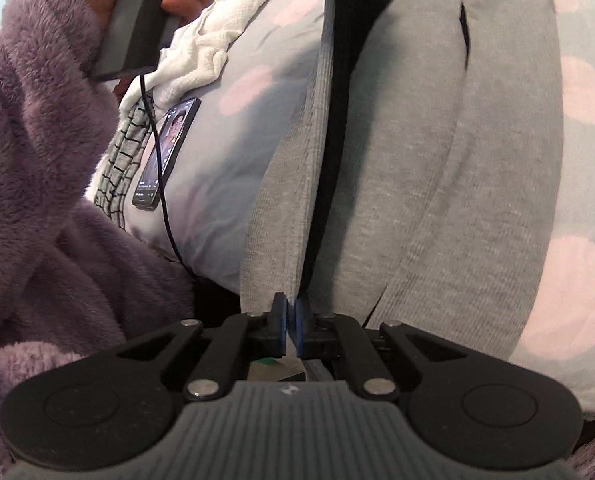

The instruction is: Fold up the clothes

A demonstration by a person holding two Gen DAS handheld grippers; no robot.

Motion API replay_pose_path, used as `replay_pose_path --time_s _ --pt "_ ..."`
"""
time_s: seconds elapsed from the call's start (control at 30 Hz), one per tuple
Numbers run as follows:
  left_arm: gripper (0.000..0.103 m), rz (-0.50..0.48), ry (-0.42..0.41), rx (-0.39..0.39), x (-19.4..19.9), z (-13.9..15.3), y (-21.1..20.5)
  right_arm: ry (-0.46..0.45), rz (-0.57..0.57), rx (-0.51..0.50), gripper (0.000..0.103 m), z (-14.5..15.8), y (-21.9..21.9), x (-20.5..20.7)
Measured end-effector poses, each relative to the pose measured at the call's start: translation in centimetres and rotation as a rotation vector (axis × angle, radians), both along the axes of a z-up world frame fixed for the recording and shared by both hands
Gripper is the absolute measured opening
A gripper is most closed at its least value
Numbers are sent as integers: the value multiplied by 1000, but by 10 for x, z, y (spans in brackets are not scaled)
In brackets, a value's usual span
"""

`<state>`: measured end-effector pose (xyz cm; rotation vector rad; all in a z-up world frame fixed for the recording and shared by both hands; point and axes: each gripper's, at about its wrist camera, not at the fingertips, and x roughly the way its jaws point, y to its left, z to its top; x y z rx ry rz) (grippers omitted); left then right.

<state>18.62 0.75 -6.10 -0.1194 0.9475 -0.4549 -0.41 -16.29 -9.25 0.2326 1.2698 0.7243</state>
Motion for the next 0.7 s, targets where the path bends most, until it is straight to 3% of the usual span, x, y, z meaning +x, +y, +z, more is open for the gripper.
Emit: replay_pose_path --time_s 0.17,0.23,0.43,0.47,0.57,0.7 --pt "9 -71 30 123 6 -17 -41 62 -22 26 5 -11 -7 1" --pt "9 -92 38 136 7 -25 -49 80 -29 24 5 -15 -9 3" --pt "9 -140 76 104 10 -43 -61 114 -19 11 5 -22 -7 5" --pt "13 -137 84 92 11 -44 -61 118 -18 7 5 -24 -6 5" --pt "30 -134 65 62 6 -36 -59 135 -7 -24 15 -29 -3 2" --pt "32 -118 16 37 -6 -12 -48 117 -4 -17 27 -25 -1 -2"
